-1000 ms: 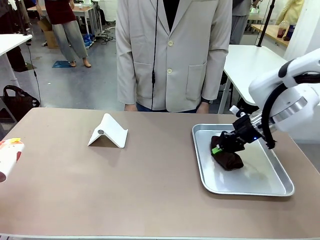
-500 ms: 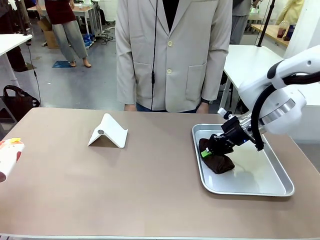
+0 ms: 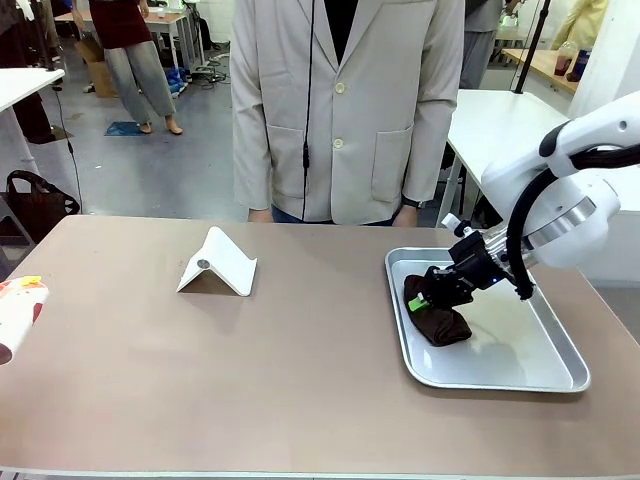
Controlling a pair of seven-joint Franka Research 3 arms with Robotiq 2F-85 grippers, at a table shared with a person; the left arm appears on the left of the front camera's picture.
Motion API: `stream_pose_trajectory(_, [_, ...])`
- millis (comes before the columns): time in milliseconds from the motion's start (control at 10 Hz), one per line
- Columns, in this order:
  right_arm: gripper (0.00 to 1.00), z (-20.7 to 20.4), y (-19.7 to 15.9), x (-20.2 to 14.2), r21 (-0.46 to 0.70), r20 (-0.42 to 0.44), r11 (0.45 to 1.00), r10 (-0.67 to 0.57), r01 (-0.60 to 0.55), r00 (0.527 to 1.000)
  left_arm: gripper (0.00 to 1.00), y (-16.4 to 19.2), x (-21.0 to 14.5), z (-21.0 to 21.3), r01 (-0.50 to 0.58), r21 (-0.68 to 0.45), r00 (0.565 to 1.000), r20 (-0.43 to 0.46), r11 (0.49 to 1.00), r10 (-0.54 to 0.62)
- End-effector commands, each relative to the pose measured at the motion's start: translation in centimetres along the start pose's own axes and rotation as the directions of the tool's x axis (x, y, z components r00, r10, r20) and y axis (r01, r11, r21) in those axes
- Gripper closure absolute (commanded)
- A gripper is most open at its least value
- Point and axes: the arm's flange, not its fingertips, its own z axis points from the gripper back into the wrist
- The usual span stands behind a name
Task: Clean the surface of the table.
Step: Clean the area not pointed to by the person.
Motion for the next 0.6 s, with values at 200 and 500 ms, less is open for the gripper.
stream_pose_trajectory(200, [0.90,4.1,-5.0,-0.4,-0.088,0.133,0.991,-0.086,0.099,0.987,0.79,-0.3,-0.2,-0.1,0.005,-0.005,1.000,0.000,1.000,-0.005])
stream_pose_trajectory(500, [0.90,6.7,-7.4,-0.7,-0.075,0.197,0.983,-0.148,0.166,0.969,0.79,-0.3,-0.2,-0.1,0.005,-0.005,1.000,0.000,1.000,-0.005])
